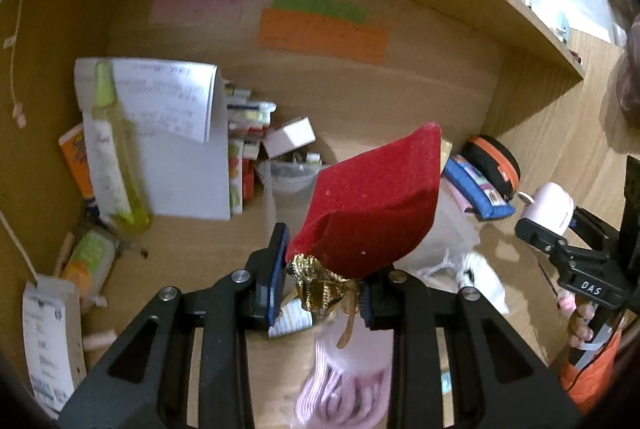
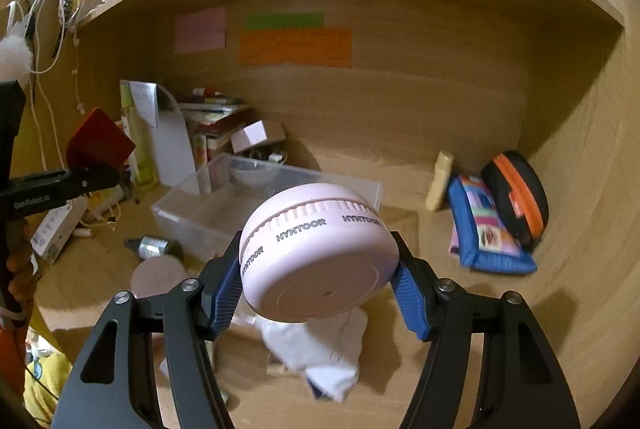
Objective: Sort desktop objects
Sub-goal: 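Carry both items over the clear box and open both tools to drop them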
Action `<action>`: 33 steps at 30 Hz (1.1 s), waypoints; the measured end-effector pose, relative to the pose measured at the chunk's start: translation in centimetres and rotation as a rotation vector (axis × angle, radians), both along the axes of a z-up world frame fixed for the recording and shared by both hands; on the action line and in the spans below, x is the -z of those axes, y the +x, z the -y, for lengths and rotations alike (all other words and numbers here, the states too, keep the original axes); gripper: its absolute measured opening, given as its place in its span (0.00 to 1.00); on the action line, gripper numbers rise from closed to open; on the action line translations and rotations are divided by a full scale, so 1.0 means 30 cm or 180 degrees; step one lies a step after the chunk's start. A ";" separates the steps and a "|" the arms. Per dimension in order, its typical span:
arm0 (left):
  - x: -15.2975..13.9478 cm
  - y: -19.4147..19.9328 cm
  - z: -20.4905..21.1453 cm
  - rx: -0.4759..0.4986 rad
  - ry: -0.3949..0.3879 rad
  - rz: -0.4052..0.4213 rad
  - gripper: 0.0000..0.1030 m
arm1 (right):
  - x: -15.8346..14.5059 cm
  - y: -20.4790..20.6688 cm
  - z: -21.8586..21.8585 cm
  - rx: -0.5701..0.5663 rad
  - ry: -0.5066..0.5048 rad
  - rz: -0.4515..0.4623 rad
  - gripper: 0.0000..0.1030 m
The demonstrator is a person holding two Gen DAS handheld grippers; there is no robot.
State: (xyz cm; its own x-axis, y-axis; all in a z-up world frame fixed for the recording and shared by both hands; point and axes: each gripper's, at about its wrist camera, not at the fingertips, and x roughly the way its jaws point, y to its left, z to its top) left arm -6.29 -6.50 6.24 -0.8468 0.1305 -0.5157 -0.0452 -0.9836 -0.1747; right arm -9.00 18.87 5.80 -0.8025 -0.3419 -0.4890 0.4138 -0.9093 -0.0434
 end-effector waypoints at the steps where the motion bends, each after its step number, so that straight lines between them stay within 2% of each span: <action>1: -0.011 -0.012 0.000 -0.0006 0.0005 -0.0013 0.29 | -0.006 -0.015 0.005 -0.0004 0.0008 -0.0010 0.61; 14: -0.061 -0.250 -0.058 0.0102 0.0007 0.0048 0.29 | -0.030 -0.270 0.085 -0.0047 0.0030 0.0181 0.61; 22: 0.012 -0.402 -0.109 0.0161 -0.0017 0.0275 0.29 | 0.039 -0.392 0.126 -0.0019 0.0137 0.0430 0.61; 33: 0.144 -0.487 -0.149 0.0252 -0.0112 0.0623 0.29 | 0.170 -0.458 0.152 -0.0109 0.0269 0.0750 0.61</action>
State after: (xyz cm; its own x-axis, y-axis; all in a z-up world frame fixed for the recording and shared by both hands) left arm -20.90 -2.03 1.90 -0.7178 0.1715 -0.6748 -0.0911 -0.9840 -0.1532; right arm -22.73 14.29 0.69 -0.6517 -0.3169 -0.6891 0.4520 -0.8918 -0.0173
